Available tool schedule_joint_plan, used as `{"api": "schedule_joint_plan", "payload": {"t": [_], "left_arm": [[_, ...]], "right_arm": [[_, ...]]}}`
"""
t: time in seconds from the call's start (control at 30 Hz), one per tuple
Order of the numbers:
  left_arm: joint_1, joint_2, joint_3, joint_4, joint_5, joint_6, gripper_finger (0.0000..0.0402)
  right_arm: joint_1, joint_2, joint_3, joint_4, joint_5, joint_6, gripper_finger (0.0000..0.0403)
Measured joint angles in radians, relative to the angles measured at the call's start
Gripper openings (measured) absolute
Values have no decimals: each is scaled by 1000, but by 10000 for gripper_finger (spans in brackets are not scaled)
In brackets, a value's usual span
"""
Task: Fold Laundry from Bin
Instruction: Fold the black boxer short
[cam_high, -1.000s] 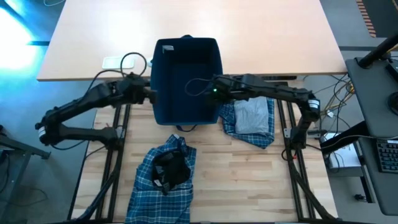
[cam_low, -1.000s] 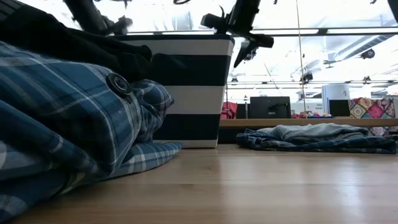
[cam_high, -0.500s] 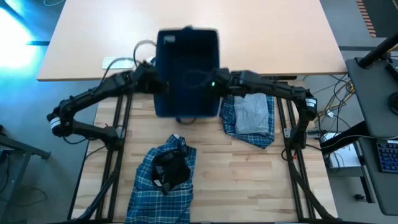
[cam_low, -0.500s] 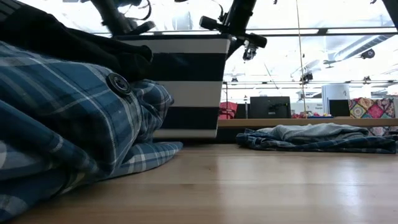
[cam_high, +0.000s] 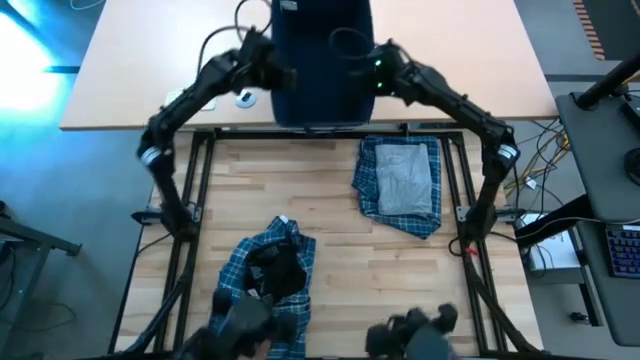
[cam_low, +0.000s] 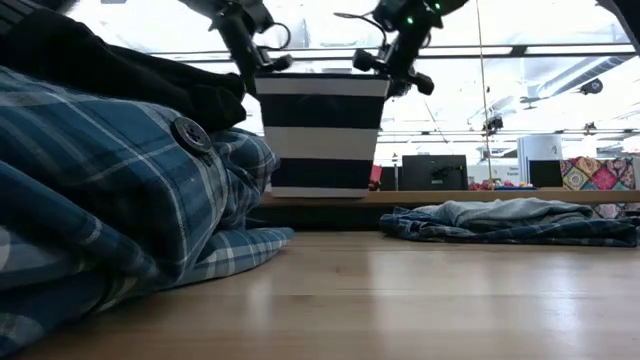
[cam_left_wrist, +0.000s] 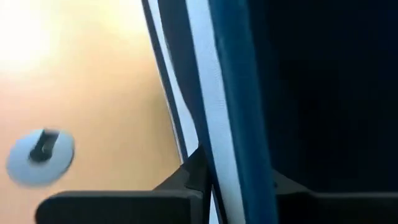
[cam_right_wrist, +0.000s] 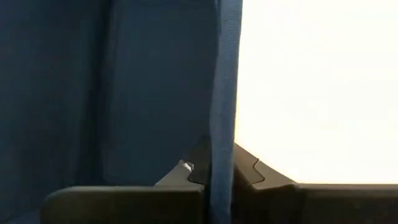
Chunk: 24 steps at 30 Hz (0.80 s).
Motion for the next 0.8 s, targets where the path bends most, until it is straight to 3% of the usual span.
{"api": "schedule_joint_plan", "payload": {"t": [0.17,0.33,0.57,0.8], "left_arm": [[26,226,362,-117,-13,74,57],[56,155,186,54,69,47,136],[57,23,66,44,71,81,249],[-32,-235,-35,70,68,163,295]], "right_arm": [[-102,-1,-15,51,-79,-44,16],[-145,0,-12,71,-78,-141,72],[-143,-23,-10,86,-71,-158,203],[-34,-140,-10,128,53,-238,265]]}}
